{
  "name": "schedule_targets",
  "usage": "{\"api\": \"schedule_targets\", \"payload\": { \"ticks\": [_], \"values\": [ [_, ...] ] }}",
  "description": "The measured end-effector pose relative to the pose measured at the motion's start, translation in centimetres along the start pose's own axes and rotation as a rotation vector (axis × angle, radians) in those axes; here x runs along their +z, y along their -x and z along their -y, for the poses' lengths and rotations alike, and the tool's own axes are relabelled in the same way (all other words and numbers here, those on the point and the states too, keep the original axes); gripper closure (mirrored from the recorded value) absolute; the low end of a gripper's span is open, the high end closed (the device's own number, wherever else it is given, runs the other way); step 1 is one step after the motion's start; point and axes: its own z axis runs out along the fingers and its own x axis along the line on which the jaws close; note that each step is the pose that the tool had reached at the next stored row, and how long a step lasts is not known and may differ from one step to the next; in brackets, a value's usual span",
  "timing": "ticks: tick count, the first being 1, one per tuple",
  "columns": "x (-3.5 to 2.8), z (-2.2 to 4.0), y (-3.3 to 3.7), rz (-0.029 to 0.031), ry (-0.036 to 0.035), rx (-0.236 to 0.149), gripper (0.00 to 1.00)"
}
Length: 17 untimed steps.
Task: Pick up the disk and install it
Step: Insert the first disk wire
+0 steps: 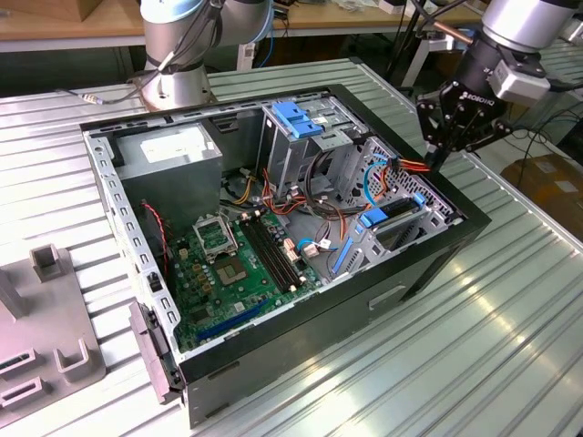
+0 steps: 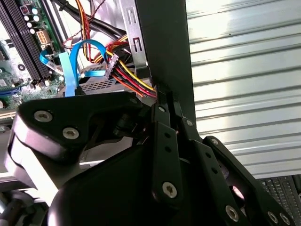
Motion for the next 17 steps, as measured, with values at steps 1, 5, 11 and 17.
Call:
{"api": "schedule_targets", "payload": {
  "ticks": [1,5,11,17],
  "values": [
    [0.04,-0.04,0.04,0.0001,0.0000,0.007,0.84],
    [0.14,-0.39,0.43,0.0004,0.0001,0.017,0.84],
    [0.18,-0.90,0.98,0.0009,0.0001,0.027,0.84],
    [0.26,-0.90,1.00,0.0050,0.0028,0.113,0.84]
  ]
}}
